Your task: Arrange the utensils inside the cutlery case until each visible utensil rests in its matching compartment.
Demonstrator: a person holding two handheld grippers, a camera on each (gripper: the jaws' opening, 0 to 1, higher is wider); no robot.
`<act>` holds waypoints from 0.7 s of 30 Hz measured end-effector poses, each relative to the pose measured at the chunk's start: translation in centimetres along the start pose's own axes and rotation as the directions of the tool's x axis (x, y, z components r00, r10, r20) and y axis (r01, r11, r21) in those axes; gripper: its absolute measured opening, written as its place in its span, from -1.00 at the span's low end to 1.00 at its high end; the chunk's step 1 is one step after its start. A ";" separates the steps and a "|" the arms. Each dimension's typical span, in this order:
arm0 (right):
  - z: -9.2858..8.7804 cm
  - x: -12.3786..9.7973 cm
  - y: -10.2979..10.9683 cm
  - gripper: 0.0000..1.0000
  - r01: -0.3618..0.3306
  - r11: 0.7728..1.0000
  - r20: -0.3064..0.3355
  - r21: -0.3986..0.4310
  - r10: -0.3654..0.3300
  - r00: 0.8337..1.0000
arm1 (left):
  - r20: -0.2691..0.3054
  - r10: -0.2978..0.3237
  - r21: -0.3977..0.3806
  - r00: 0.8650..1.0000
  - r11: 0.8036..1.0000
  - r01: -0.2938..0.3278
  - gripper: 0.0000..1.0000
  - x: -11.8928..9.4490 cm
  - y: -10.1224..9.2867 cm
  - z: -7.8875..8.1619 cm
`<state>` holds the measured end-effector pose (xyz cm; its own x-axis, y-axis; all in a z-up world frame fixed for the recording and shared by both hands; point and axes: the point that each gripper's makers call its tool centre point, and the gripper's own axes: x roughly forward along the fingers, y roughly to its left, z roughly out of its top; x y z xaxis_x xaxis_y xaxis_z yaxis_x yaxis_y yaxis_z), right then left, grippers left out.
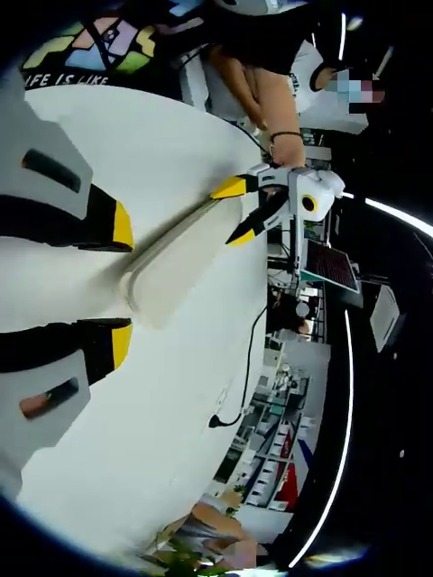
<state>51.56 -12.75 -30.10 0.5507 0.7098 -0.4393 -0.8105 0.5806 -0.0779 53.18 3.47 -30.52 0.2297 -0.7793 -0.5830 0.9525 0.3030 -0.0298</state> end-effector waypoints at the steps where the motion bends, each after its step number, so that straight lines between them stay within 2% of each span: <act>1: -0.1 0.1 0.0 -0.34 -0.010 1.000 0.000 0.028 0.010 1.000 | 0.001 0.001 -0.005 1.000 1.000 -0.001 0.01 0.0 0.0 0.0; 5: 0.0 0.6 0.0 -0.31 -0.042 0.993 0.011 0.109 0.041 0.999 | 0.005 -0.003 -0.030 1.000 1.000 0.003 0.02 0.1 0.1 0.0; 9: 0.0 1.1 0.5 -0.32 -0.095 0.973 0.023 0.211 0.092 0.995 | 0.008 -0.004 -0.046 1.000 0.999 0.004 0.02 0.1 0.2 0.1; 21: -0.2 1.9 -0.5 -0.33 -0.078 0.964 0.009 0.256 0.078 0.997 | 0.021 -0.024 -0.105 0.999 0.994 0.027 0.02 0.3 0.3 0.2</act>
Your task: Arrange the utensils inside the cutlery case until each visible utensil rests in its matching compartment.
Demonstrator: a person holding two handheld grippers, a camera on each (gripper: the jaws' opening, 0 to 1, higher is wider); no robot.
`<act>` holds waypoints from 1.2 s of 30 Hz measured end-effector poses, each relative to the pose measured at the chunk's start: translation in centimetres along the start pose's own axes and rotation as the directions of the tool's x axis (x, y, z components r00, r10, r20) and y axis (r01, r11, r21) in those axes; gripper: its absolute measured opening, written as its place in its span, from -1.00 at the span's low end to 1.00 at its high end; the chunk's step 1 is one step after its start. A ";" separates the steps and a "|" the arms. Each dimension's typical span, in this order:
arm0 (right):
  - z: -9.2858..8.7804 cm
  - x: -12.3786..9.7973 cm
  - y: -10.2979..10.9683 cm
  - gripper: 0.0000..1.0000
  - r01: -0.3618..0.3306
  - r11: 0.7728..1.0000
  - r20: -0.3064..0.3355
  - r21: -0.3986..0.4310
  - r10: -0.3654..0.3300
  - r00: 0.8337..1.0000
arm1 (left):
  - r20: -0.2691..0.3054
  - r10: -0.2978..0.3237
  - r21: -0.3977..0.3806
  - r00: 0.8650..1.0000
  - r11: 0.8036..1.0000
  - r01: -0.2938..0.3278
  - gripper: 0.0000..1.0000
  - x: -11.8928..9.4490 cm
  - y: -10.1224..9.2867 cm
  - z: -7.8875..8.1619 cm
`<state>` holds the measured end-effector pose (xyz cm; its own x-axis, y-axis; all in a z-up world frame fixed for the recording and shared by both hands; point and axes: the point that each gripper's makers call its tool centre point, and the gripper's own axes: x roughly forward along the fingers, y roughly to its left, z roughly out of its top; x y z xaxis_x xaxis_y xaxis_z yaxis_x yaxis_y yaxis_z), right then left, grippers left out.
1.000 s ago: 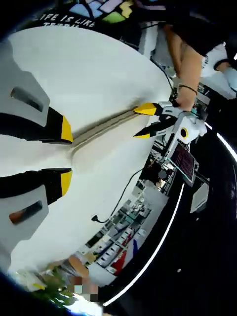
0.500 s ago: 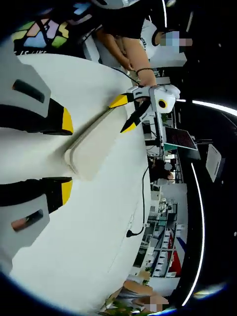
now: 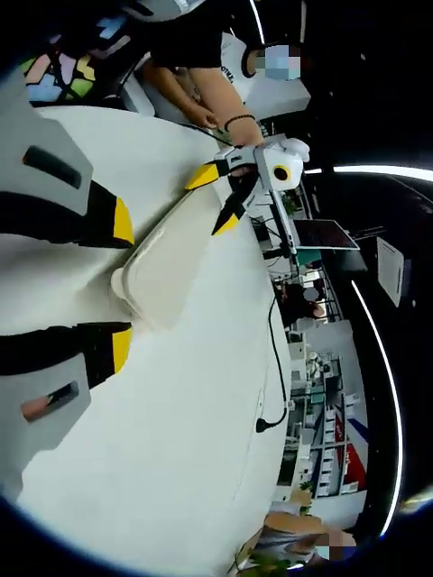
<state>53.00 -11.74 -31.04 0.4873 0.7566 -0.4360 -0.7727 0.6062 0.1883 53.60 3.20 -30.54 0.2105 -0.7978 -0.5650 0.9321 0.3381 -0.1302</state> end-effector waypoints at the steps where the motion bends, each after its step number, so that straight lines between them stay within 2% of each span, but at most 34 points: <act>1: 0.0 0.1 0.1 -0.32 -0.010 1.000 0.000 0.012 0.010 1.000 | -0.001 -0.001 -0.004 1.000 1.000 0.001 0.02 0.0 0.0 0.0; 8: -0.2 0.0 0.4 -0.39 -0.027 1.000 -0.002 0.013 0.027 1.000 | -0.014 -0.008 0.005 1.000 1.000 0.008 0.02 0.3 0.0 -0.2; 17: -0.4 -0.7 1.9 -0.43 -0.040 0.999 -0.030 0.013 0.040 0.999 | -0.041 -0.076 0.019 0.996 0.997 0.077 -0.01 0.5 -0.5 -0.2; 22: -0.5 -0.7 1.8 -0.46 -0.045 0.999 -0.041 0.020 0.045 0.998 | -0.062 -0.111 0.035 0.992 0.993 0.113 -0.04 0.8 -0.7 -0.1; 23: -0.5 -0.8 1.8 -0.47 -0.052 0.998 -0.050 0.034 0.053 0.997 | -0.066 -0.116 0.038 0.991 0.992 0.118 -0.04 0.8 -0.7 -0.1; 24: -0.5 -0.9 2.2 -0.47 -0.066 0.994 -0.055 0.087 0.071 0.996 | -0.072 -0.121 0.040 0.990 0.991 0.124 -0.04 0.8 -0.7 -0.1; 26: 0.2 -1.3 2.0 -0.50 -0.069 0.992 -0.040 0.105 0.074 0.996 | -0.082 -0.128 0.037 0.988 0.991 0.131 -0.04 0.8 -0.7 -0.2; 27: 0.3 -1.5 1.8 -0.50 -0.055 0.994 -0.056 0.095 0.060 0.997 | -0.085 -0.128 0.035 0.988 0.991 0.131 -0.04 0.8 -0.7 -0.2; 29: 1.0 -2.2 0.8 -0.49 -0.002 1.000 -0.081 0.005 0.002 0.997 | -0.090 -0.130 0.041 0.987 0.990 0.135 -0.05 0.9 -0.8 -0.2; 32: 2.5 -2.5 1.3 -0.47 -0.018 0.999 -0.093 -0.032 0.015 0.996 | -0.099 -0.137 0.050 0.986 0.989 0.142 -0.05 0.9 -0.8 -0.2; 36: 4.2 -2.2 1.9 -0.49 -0.063 0.985 -0.152 -0.158 0.039 0.988 | -0.113 -0.147 0.052 0.983 0.987 0.154 -0.06 1.0 -0.9 -0.3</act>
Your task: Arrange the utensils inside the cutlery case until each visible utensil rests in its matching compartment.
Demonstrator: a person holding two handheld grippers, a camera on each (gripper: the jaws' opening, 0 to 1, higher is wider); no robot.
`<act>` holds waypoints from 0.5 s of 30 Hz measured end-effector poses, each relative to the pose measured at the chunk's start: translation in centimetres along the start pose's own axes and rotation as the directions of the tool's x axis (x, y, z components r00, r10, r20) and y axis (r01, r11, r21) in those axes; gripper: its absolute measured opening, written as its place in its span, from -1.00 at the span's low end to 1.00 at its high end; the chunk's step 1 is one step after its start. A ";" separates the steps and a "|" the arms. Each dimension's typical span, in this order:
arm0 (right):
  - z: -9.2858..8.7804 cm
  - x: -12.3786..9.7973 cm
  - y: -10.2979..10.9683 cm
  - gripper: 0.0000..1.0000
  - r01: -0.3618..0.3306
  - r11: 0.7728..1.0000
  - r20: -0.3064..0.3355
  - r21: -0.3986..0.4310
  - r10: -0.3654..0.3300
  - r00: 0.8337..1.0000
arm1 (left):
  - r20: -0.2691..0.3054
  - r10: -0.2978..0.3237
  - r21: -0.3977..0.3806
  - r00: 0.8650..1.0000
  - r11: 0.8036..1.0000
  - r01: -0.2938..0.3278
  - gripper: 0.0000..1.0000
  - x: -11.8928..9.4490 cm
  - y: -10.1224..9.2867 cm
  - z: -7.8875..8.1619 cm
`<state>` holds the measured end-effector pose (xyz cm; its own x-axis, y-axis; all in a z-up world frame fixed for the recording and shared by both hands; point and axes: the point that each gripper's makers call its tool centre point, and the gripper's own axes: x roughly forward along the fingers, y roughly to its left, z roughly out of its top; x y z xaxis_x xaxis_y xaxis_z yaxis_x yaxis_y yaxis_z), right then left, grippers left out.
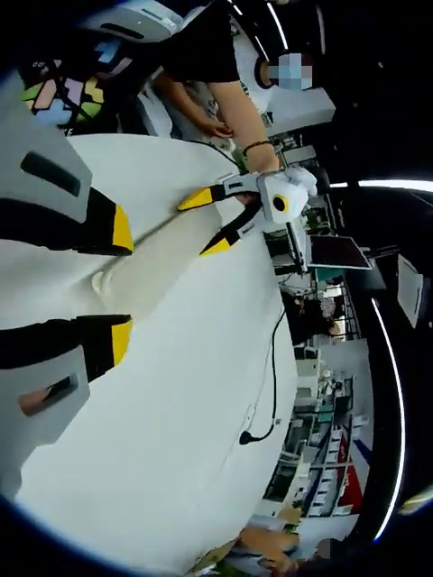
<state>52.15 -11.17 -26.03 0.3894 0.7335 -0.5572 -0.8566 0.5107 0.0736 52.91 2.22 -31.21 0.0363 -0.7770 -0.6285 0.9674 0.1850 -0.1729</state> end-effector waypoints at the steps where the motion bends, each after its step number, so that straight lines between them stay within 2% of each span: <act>1: 0.5 0.1 -0.1 -0.54 0.001 1.000 -0.012 -0.018 -0.001 1.000 | -0.004 -0.002 0.001 1.000 1.000 0.002 -0.06 0.0 0.0 0.0; 2: 0.5 0.3 -0.1 -0.59 -0.004 0.999 -0.055 -0.049 0.001 0.998 | -0.007 -0.004 0.002 1.000 1.000 0.004 -0.06 0.0 0.0 0.0; 4: 0.4 0.7 0.6 -0.59 -0.058 0.988 -0.146 -0.143 0.037 0.989 | -0.011 -0.007 0.005 1.000 1.000 0.007 -0.06 0.0 0.0 -0.1; 5: 0.4 1.0 0.6 -0.59 -0.071 0.985 -0.186 -0.158 0.041 0.982 | -0.012 -0.008 0.005 1.000 1.000 0.008 -0.06 0.0 0.0 -0.1; 8: 0.4 1.6 0.5 -0.59 -0.124 0.957 -0.297 -0.261 0.043 0.954 | -0.015 -0.010 0.010 1.000 1.000 0.010 -0.06 0.0 -0.1 -0.1; 9: 0.0 1.8 0.4 -0.59 -0.158 0.951 -0.356 -0.268 0.054 0.933 | -0.017 -0.010 0.009 1.000 1.000 0.011 -0.06 0.0 -0.1 -0.1; 11: -0.5 2.2 0.5 -0.62 -0.189 0.946 -0.417 -0.263 0.065 0.906 | -0.019 -0.010 0.011 1.000 1.000 0.010 -0.06 0.1 -0.3 -0.2; 13: -1.2 2.5 0.6 -0.62 -0.238 0.931 -0.487 -0.276 0.078 0.870 | -0.020 -0.007 0.016 1.000 1.000 0.007 -0.06 0.1 -0.3 -0.2; 15: -1.5 2.9 0.3 -0.62 -0.249 0.921 -0.527 -0.298 0.058 0.848 | -0.021 -0.007 0.017 1.000 1.000 0.007 -0.06 0.1 -0.3 -0.2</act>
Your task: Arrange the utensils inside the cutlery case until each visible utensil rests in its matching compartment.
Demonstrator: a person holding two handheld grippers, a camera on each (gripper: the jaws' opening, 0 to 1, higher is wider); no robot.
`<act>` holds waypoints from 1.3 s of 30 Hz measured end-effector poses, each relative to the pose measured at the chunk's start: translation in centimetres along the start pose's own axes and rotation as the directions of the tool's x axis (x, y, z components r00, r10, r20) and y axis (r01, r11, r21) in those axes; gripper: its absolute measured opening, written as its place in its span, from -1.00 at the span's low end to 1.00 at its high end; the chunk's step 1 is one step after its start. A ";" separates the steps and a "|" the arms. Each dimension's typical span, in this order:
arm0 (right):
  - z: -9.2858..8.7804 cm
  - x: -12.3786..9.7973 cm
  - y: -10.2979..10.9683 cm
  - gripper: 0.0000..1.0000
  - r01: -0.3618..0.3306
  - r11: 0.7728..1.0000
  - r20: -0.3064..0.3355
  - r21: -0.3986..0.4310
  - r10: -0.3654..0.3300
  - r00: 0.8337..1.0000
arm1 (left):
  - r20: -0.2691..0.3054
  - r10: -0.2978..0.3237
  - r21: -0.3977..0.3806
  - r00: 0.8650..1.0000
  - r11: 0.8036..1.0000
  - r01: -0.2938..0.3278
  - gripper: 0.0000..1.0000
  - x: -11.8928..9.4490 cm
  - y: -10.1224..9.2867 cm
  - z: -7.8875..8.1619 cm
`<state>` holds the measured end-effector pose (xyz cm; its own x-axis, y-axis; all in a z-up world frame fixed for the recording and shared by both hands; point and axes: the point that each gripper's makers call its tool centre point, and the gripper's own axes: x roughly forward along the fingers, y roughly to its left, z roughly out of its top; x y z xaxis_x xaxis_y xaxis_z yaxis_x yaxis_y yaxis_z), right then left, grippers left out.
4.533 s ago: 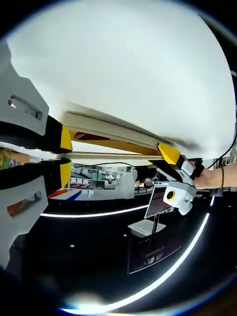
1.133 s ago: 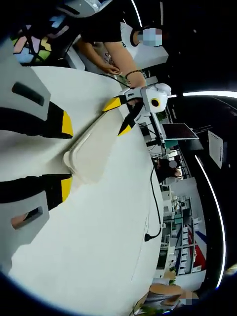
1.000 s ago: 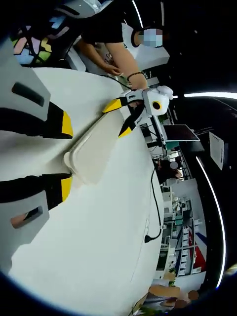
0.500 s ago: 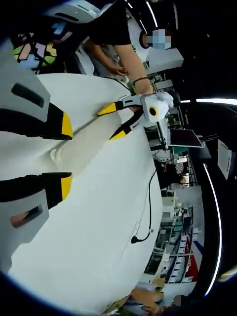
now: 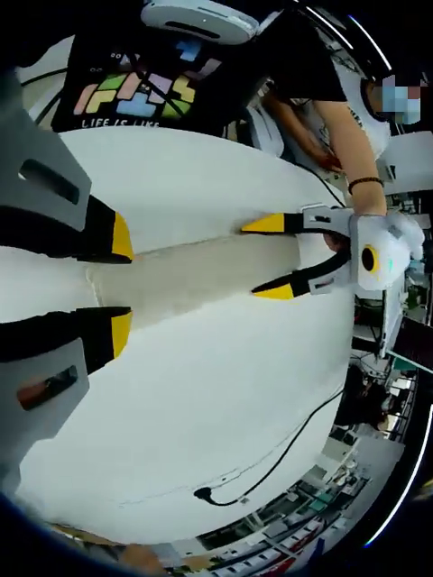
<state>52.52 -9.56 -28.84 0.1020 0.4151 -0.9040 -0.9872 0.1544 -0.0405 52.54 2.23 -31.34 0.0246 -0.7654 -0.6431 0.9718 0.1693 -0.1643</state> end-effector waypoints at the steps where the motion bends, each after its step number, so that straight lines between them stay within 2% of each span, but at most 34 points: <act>1: 0.1 0.1 -0.2 -0.62 0.005 1.000 -0.016 -0.014 -0.006 1.000 | 0.000 -0.001 -0.001 1.000 1.000 0.001 -0.06 0.0 0.0 0.0; 5: 0.0 0.7 -0.4 -0.63 -0.005 1.000 -0.056 -0.017 0.004 0.998 | 0.001 -0.005 0.000 1.000 1.000 0.005 -0.06 0.0 0.0 0.0; 6: -0.5 0.7 -0.6 -0.63 -0.005 1.000 -0.094 -0.023 0.003 0.996 | 0.002 -0.005 0.000 1.000 1.000 0.005 -0.06 0.0 0.0 0.0; 7: -0.3 0.7 -0.5 -0.64 -0.017 1.000 -0.080 -0.009 0.016 0.997 | 0.002 -0.003 0.002 1.000 1.000 0.003 -0.06 0.0 0.0 0.0; 13: -0.5 0.8 -0.3 -0.64 -0.035 0.999 -0.123 -0.021 0.032 0.992 | 0.003 -0.001 0.004 1.000 1.000 0.001 -0.05 -0.1 0.2 0.1; 18: -0.6 0.9 -0.3 -0.64 -0.068 0.998 -0.183 0.004 0.068 0.981 | -0.003 0.020 0.011 1.000 1.000 -0.020 -0.05 -0.2 0.3 0.1; 24: -0.6 0.8 -0.3 -0.64 -0.074 0.997 -0.241 -0.004 0.071 0.968 | -0.013 0.030 0.014 0.999 0.999 -0.030 -0.05 -0.1 0.5 0.1; 39: -0.6 0.8 -0.3 -0.64 -0.073 0.997 -0.279 -0.008 0.068 0.958 | -0.022 0.050 0.020 0.999 0.999 -0.049 -0.03 0.1 0.7 0.0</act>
<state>52.86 -9.86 -29.79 -0.0038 0.1583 -0.9874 -0.9930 0.1164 0.0224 53.24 2.30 -31.53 0.0678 -0.7418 -0.6672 0.9739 0.1945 -0.1172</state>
